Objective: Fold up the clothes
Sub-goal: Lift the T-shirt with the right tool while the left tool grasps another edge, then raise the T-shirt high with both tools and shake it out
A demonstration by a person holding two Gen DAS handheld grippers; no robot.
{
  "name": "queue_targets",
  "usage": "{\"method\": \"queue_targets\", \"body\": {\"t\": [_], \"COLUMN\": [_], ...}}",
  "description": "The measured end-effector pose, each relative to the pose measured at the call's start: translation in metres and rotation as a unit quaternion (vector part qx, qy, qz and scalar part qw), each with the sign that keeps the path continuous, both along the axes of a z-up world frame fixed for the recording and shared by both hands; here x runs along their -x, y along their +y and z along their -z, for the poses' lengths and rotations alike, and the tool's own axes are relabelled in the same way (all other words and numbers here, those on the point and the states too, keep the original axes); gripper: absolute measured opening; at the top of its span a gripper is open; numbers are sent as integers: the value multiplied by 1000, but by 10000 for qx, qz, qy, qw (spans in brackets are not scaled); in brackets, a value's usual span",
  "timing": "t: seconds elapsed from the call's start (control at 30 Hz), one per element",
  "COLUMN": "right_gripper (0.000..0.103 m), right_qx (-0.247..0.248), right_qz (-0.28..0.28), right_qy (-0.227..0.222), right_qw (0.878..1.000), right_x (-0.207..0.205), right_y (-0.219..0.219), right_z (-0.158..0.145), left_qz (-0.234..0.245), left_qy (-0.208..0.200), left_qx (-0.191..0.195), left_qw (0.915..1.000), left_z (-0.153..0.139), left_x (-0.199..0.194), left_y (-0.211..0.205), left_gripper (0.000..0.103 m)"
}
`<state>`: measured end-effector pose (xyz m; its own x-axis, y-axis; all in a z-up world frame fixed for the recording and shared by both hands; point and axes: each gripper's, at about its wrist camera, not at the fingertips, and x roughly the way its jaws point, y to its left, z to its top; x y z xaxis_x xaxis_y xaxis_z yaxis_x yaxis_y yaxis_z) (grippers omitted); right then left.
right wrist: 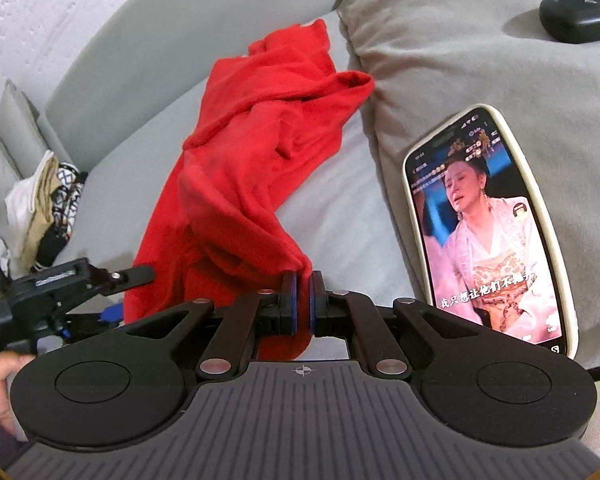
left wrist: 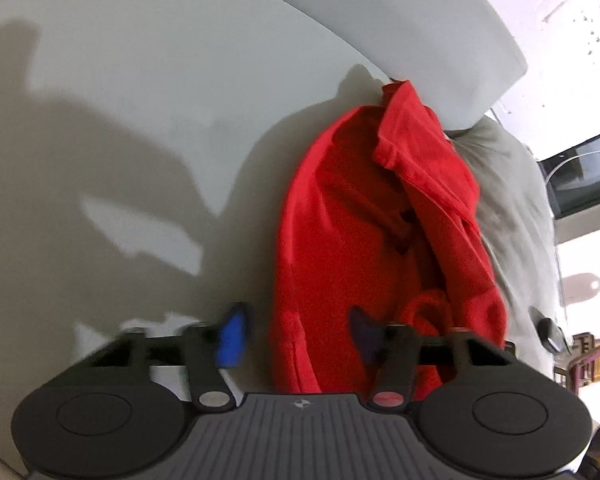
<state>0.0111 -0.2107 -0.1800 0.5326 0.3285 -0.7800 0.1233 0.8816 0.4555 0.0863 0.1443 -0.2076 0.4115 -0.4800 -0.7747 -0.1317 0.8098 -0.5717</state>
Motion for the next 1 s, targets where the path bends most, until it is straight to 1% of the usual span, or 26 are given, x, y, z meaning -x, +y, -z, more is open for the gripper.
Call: {"method": "queue_targets", "body": {"t": [0.03, 0.07, 0.1, 0.17, 0.23, 0.27, 0.3, 0.33, 0.4, 0.43, 0.47, 0.5, 0.53, 0.57, 0.6, 0.7, 0.77, 0.83, 0.9, 0.97, 1.0], "right_gripper": [5, 5, 5, 5, 5, 5, 5, 5, 6, 9, 13, 25, 30, 33, 34, 34, 34, 34, 35, 42, 50], "right_qx": [28, 59, 82, 77, -42, -170, -331, -432, -603, -620, -630, -626, -623, -619, -627, -572, -433, -237, -78, 201, 426], "right_qz": [33, 80, 152, 334, 582, 706, 776, 778, 711, 524, 395, 366, 337, 308, 329, 527, 523, 282, -71, -467, -641], "right_qy": [-27, -62, -108, -215, -243, -211, -98, 82, 455, 666, 834, 930, 1025, 1121, 1155, 796, 421, 67, -221, -531, -685], "right_qw": [10000, 9999, 9998, 9992, 9980, 9971, 9964, 9960, 9946, 9945, 9937, 9930, 9922, 9913, 9908, 9938, 9968, 9993, 9997, 9973, 9947], "right_x": [2, 5, 9, 18, 33, 42, 51, 60, 76, 81, 85, 87, 90, 92, 95, 105, 109, 108, 102, 93, 85], "right_y": [1, 1, 1, -4, -13, -18, -20, -20, -16, -10, -5, -3, -2, 0, 0, -12, -14, -7, 6, 24, 34], "right_z": [-2, -6, -10, -22, -35, -40, -42, -40, -34, -26, -19, -14, -9, -4, -2, -13, -23, -32, -38, -43, -45], "left_qz": [-17, -64, -129, -301, -448, -505, -512, -474, -379, -379, -410, -440, -537, -677, -745, -782, -726, -682, -673, -675, -676], "left_qy": [28, -59, -220, -792, -1393, -1733, -2041, -2161, -2180, -2036, -1792, -1547, -1369, -1234, -1207, -1326, -1388, -1435, -1445, -1449, -1452], "left_qx": [41, 33, -5, -58, -100, -163, -275, -466, -908, -1048, -1137, -1225, -1181, -1055, -996, -961, -959, -946, -922, -920, -919], "left_qw": [10000, 10000, 9997, 9964, 9892, 9834, 9772, 9741, 9710, 9727, 9764, 9794, 9820, 9844, 9849, 9834, 9830, 9828, 9829, 9828, 9828], "left_z": [2, -2, -8, -34, -66, -84, -100, -108, -115, -110, -98, -87, -79, -73, -71, -73, -76, -79, -80, -80, -80], "left_x": [-2, 1, 5, 22, 44, 59, 74, 89, 116, 125, 132, 138, 143, 146, 148, 151, 151, 151, 153, 153, 153], "left_y": [-2, -2, -2, 6, 18, 25, 31, 34, 36, 38, 41, 43, 47, 51, 52, 51, 47, 44, 43, 42, 42], "left_gripper": [3, 3, 3, 3, 3, 3, 3, 3, 3, 3, 3, 3, 3, 3, 3, 3, 3, 3, 3, 3, 3]}}
